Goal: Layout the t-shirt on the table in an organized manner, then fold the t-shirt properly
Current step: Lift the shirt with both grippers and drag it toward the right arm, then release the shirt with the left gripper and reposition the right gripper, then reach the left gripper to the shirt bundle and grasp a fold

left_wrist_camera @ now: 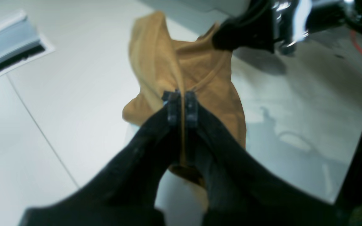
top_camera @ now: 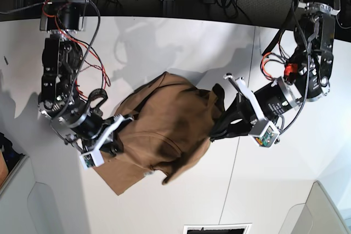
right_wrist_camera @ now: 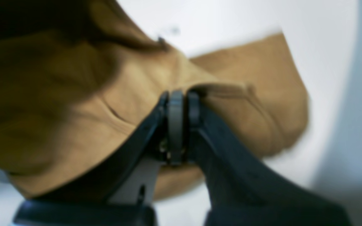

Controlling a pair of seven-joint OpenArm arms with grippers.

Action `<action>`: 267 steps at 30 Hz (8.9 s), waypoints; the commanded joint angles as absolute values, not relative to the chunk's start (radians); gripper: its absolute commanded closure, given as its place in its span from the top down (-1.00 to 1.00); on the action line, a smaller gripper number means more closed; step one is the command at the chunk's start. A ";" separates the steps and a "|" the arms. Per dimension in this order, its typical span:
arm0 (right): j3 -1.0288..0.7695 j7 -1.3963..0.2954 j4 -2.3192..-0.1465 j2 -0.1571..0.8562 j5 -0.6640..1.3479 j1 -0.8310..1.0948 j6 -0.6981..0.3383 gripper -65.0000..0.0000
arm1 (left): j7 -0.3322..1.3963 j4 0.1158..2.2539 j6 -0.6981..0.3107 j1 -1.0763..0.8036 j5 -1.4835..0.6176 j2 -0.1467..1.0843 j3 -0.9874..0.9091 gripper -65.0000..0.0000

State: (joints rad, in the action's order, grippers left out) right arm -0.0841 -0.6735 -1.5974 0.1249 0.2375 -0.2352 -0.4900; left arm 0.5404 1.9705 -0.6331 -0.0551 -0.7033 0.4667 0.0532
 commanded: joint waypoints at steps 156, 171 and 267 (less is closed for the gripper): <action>0.341 -0.756 -2.036 -0.019 -0.638 0.141 0.255 -1.00 | 0.505 1.584 -0.665 0.136 -0.632 0.412 0.282 -0.05; 0.088 -0.759 -2.096 0.035 -0.496 0.259 0.208 -1.00 | 0.451 1.529 -0.619 0.265 -0.540 0.255 0.379 -0.05; -0.142 -0.685 -2.108 0.114 -0.113 0.289 -0.026 -0.37 | 0.360 1.097 -0.400 0.416 -0.241 0.074 0.666 -1.00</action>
